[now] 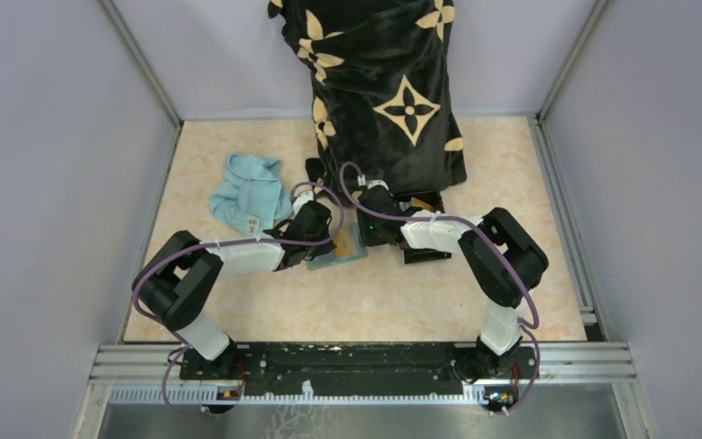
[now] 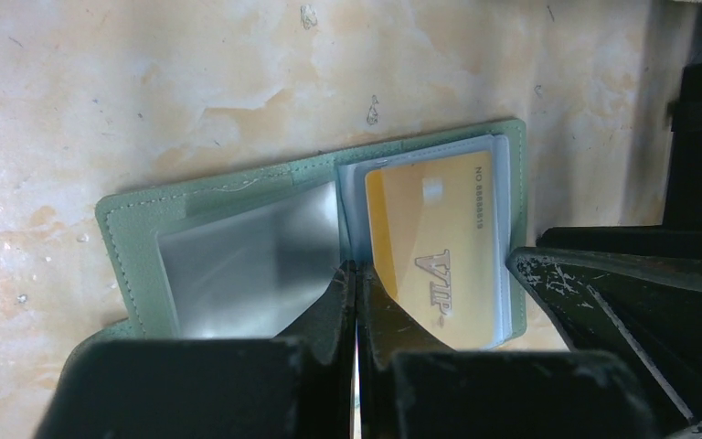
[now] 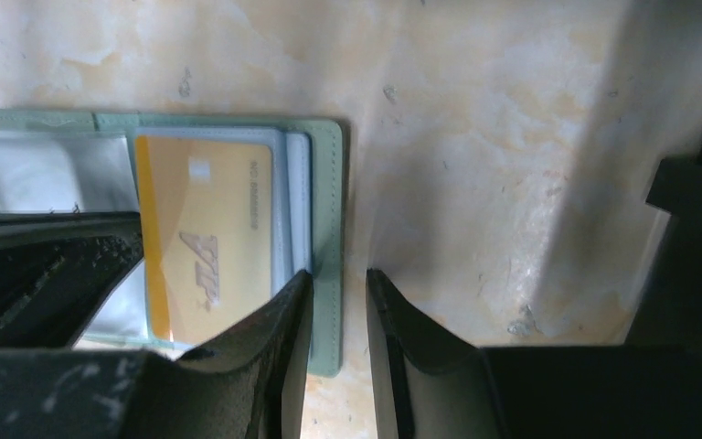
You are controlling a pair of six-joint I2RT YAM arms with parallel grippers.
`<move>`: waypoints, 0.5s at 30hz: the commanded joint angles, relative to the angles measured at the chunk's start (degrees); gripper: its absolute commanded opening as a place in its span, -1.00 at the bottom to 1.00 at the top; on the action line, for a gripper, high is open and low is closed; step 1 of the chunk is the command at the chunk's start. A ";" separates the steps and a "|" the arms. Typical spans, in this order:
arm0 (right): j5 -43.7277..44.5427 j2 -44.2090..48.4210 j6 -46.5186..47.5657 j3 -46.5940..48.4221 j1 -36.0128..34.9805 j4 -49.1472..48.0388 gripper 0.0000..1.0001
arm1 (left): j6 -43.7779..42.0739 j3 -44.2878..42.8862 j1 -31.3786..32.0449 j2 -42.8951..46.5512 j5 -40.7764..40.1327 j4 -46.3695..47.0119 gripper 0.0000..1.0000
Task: Put the credit cards into the card holder
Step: Insert the credit card into the card holder.
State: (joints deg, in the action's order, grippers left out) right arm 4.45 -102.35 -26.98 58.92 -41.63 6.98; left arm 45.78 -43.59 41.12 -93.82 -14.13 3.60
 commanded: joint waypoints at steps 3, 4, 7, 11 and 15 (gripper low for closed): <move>1.69 -2.35 0.35 2.74 -2.79 0.00 -0.43 | 4.83 -0.35 1.42 -2.99 2.06 -5.35 -1.00; 1.77 -2.46 0.23 2.77 -3.07 -0.03 -0.43 | 5.28 -0.73 1.68 -3.29 1.81 -5.66 -1.00; 1.93 -2.48 -0.20 2.70 -3.70 -0.08 -0.43 | 6.47 -1.70 2.46 -4.25 1.61 -6.31 -1.00; 2.36 -2.65 -0.68 2.78 -4.44 0.19 -0.43 | 7.95 -3.28 3.68 -5.41 1.35 -7.45 -1.00; 3.00 -2.58 -0.83 2.64 -4.60 0.63 -0.43 | 8.88 -4.86 4.86 -5.89 0.40 -9.13 -1.00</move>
State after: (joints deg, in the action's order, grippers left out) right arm 8.32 -103.68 -27.09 59.83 -44.38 7.14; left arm 51.66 -47.64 43.13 -96.03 -17.93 -1.83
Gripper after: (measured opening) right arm 0.285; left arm 0.005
